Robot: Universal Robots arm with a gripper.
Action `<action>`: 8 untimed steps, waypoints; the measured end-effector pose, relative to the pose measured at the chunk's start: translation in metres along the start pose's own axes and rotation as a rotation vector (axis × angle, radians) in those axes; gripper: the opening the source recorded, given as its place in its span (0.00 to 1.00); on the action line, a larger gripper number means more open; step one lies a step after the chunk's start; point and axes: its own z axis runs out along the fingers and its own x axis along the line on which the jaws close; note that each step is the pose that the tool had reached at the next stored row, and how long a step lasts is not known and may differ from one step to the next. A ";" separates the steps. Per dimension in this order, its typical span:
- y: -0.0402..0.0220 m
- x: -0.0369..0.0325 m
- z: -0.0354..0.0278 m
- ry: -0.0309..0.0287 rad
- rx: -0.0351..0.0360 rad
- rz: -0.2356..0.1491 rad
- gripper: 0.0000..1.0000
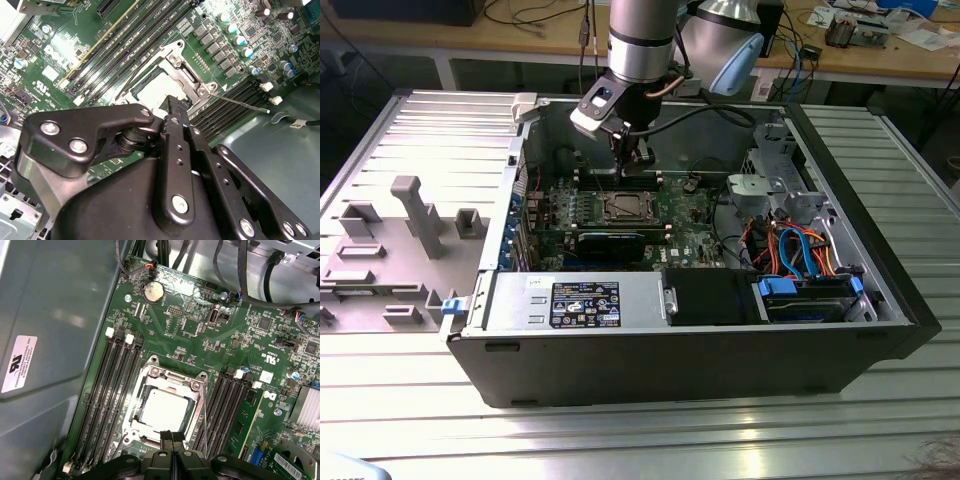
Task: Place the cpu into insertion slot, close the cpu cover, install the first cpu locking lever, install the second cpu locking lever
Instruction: 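Install the first cpu locking lever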
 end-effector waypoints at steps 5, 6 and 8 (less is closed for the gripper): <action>0.0000 0.0000 0.0000 -0.0008 -0.0002 -0.012 0.11; 0.0000 0.0000 0.0000 -0.0009 -0.0003 -0.014 0.11; 0.0000 0.0000 0.0000 -0.0011 -0.0004 -0.018 0.11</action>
